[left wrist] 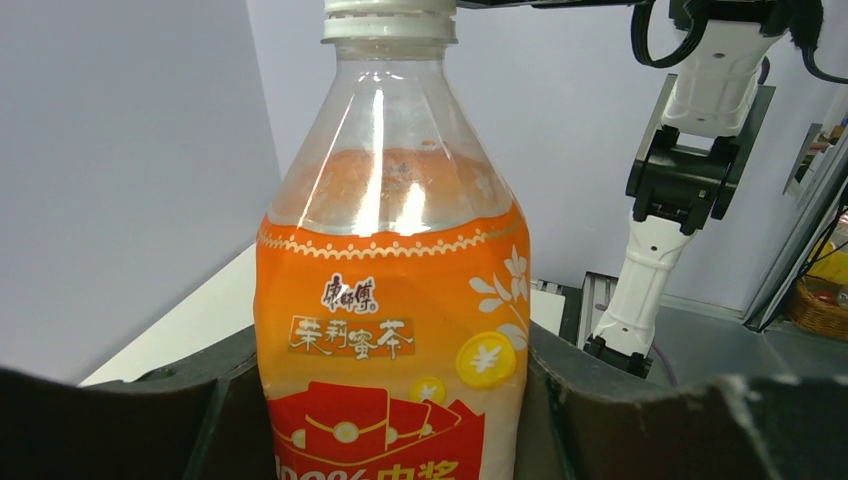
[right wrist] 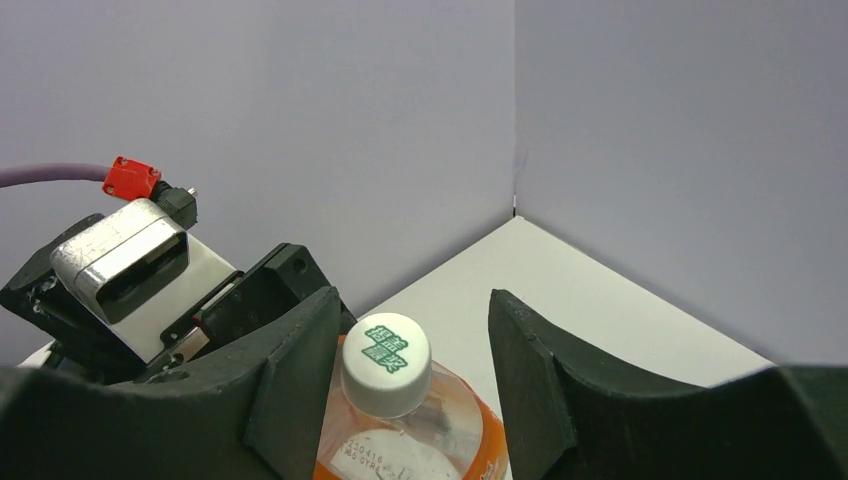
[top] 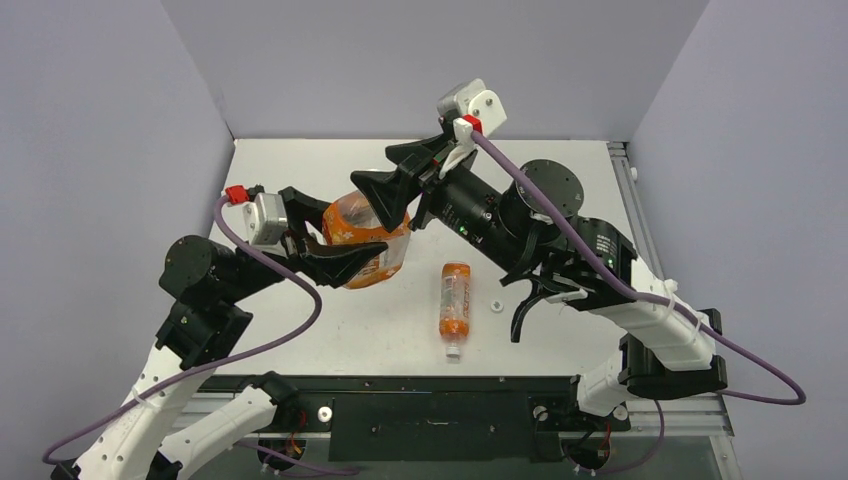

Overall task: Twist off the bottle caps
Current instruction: Unscrew the bottle cap from the plastic bottle.

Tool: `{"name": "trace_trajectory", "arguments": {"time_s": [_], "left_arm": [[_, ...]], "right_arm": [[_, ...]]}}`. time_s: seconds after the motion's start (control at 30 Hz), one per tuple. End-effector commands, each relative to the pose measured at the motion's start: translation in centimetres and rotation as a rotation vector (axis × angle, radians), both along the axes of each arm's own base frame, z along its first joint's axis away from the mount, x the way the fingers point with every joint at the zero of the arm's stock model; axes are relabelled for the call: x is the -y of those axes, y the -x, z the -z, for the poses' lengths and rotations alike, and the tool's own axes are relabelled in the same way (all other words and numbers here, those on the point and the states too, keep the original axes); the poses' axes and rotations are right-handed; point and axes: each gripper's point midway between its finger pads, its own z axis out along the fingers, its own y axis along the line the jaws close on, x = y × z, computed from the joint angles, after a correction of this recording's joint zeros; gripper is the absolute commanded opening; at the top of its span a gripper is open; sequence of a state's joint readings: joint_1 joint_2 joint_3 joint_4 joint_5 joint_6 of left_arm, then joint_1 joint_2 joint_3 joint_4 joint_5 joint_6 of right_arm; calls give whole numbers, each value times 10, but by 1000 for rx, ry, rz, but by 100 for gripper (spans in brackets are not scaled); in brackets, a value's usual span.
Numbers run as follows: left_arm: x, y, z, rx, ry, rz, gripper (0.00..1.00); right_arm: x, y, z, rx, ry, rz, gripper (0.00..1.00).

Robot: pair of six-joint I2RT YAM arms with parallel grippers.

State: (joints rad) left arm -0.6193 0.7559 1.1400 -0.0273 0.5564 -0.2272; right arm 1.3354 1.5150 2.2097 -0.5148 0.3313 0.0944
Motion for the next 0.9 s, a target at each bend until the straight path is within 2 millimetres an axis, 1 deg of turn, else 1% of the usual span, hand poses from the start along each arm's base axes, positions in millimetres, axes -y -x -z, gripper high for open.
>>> {"name": "trace_trajectory", "arguments": {"time_s": [0.0,0.1,0.17,0.2,0.3,0.47,0.57,0.67,0.7,0.77,0.8,0.87], "left_arm": [[-4,1,-12,34,29,-16,0],[-4,1,-12,33,30,-16,0],[-4,1,-12,30,30,-14,0],[-3,1,-12,28,30,-13,0],[-3,1,-12,25,30,-13,0],[-2,-1,-12,23,32,-11,0],[-1,-1,-13,20,34,-11,0],[-1,-1,-14,18,34,-10,0],[-1,-2,-13,17,33,-11,0],[-1,-2,-14,17,35,-11,0],[-1,-2,-14,14,36,-11,0],[-1,-2,-15,14,38,-11,0]], "right_arm": [[6,-6,-15,-11,-52,16,50],[2,-5,-15,-28,-68,-16,49],[-3,-6,-11,-47,-69,-56,59],[-4,-6,-11,-52,-69,-66,61],[-4,-5,-10,-59,-71,-85,62],[-8,-2,-8,-66,-67,-129,60],[-13,1,-4,-67,-52,-163,61],[-14,4,-5,-63,-51,-181,62],[-13,4,-5,-63,-52,-182,61],[-13,3,-5,-68,-54,-186,57],[-14,3,-5,-70,-54,-192,52],[-14,2,-4,-76,-53,-196,48]]}}
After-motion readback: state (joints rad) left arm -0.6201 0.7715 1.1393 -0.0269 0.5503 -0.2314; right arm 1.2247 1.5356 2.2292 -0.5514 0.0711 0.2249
